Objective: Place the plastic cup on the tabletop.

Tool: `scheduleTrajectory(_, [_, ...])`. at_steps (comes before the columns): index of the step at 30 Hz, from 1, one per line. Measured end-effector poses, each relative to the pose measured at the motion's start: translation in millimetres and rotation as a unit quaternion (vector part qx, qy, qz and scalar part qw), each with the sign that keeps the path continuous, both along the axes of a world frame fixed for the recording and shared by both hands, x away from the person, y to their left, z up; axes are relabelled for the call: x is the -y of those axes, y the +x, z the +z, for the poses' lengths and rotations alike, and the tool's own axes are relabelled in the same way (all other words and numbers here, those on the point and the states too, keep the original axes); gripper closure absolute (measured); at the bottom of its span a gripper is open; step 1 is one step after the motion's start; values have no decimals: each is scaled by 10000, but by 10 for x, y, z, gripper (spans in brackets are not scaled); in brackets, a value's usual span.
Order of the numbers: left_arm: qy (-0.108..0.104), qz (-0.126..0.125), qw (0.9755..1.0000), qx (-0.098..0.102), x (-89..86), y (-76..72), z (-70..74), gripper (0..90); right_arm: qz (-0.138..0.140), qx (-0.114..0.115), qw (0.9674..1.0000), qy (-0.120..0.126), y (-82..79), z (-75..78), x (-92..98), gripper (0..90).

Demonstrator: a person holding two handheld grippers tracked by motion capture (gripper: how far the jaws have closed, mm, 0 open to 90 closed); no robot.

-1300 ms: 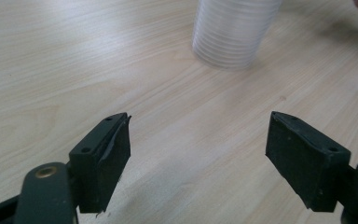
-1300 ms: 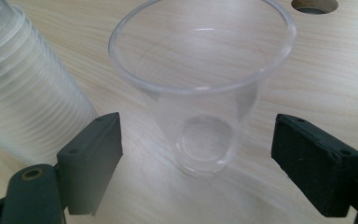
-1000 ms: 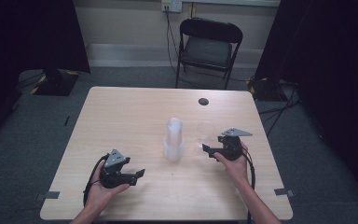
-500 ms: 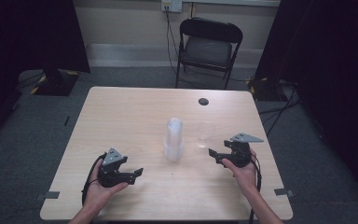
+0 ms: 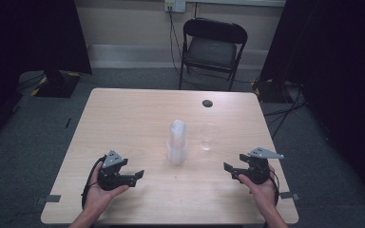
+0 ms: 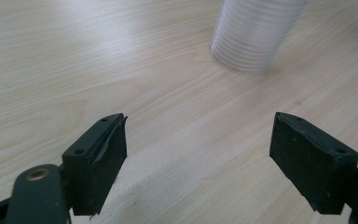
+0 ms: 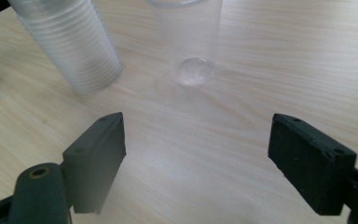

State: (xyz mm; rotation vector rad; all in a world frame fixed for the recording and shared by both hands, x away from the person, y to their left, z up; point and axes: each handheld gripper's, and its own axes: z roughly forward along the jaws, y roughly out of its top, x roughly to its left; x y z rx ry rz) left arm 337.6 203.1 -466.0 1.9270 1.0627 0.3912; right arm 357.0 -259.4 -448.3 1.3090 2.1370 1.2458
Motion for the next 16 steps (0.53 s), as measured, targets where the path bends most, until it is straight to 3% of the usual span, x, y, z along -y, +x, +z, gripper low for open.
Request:
scheduleTrajectory(10, [86,-14,10000,8,-6,-10,0,189,-311,-21,9995,-44,-271,-64,193,186])
scheduleTrajectory(13, [112,-28,9999,-10,5,-10,-18,189,-430,131,9989,-140,-308,-21,224,186])
scheduleTrajectory(16, [161,-65,9998,-10,18,-8,-29,189,-503,113,9985,-185,-302,-41,245,183])
